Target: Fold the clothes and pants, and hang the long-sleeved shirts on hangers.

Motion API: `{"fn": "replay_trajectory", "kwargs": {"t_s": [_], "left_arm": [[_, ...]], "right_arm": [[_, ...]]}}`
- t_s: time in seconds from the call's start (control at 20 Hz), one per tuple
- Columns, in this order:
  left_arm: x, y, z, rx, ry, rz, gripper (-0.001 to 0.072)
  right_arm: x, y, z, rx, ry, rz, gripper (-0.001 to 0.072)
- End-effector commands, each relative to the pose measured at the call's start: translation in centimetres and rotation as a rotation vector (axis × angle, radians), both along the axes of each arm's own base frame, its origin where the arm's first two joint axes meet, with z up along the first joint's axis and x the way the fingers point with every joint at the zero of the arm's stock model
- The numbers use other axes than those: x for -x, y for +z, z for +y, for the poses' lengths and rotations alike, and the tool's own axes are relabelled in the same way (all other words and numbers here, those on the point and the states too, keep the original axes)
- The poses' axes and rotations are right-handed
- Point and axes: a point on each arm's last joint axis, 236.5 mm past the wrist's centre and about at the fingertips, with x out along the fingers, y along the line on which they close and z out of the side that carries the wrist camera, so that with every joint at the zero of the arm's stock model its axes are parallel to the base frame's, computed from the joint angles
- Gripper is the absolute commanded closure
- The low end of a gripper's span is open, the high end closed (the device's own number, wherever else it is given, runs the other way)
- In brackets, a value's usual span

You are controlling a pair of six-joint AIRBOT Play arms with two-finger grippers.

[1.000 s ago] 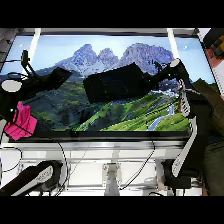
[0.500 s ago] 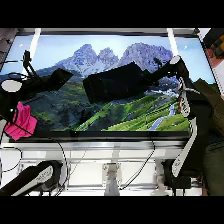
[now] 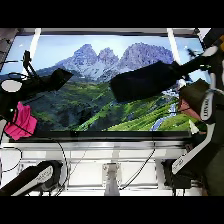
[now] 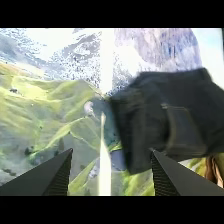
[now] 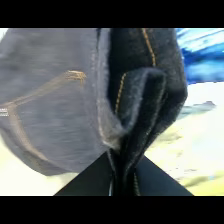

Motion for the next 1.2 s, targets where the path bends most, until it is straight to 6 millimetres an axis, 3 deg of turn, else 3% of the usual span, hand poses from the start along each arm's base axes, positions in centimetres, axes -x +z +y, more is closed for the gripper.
{"fn": "replay_trajectory", "kwargs": {"t_s": [0.0,0.3,0.45,0.65,0.85,1.15], "left_arm": [[0.0,0.0,0.1,0.000,0.002,0.000,0.0148],[-0.2,0.1,0.2,-0.002,0.009,-0.005,0.0149],[-0.5,0.2,0.5,-0.005,0.024,-0.016,0.0149],[-0.6,0.2,0.6,-0.006,0.029,-0.019,0.0148],[-0.6,0.2,0.6,-0.005,0.029,-0.019,0.0148],[-0.6,0.2,0.6,-0.005,0.029,-0.019,0.0148]], "right_arm": [[1.2,4.6,-5.5,0.039,-0.106,-0.074,0.0703],[7.0,8.6,-14.1,0.076,-0.254,-0.084,0.0702],[12.4,10.0,-18.9,0.099,-0.339,-0.050,0.0702],[20.9,9.9,-24.3,0.088,-0.537,0.083,0.0702],[27.6,9.0,-27.7,0.135,-0.691,0.184,0.0701],[31.5,8.4,-30.0,0.199,-0.775,0.264,0.0696]]}}
